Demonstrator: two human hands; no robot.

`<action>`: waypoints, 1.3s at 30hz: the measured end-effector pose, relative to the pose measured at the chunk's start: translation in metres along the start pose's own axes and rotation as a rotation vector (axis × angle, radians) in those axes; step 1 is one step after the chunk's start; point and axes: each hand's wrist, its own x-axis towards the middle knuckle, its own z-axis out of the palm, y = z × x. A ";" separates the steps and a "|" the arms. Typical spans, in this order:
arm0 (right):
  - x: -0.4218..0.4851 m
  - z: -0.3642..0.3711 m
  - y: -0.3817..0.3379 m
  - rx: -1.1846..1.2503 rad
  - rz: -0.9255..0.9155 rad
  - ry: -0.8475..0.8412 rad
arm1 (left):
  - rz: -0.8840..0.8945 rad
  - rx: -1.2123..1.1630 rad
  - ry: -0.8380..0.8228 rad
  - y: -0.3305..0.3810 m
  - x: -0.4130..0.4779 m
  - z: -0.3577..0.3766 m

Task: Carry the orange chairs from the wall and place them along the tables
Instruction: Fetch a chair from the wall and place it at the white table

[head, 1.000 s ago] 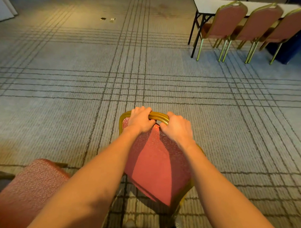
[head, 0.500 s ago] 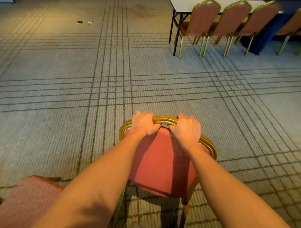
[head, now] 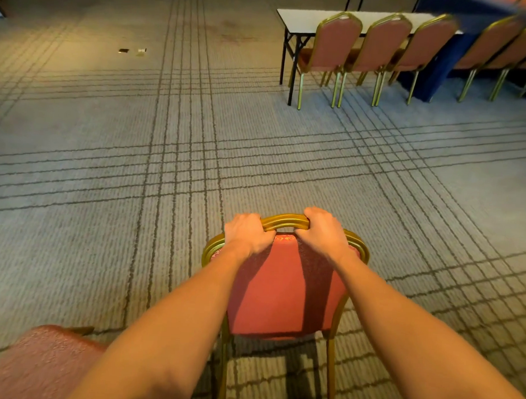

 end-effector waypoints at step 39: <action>0.285 -0.024 0.009 -0.165 0.015 -0.063 | -0.038 0.131 0.090 0.012 0.266 -0.055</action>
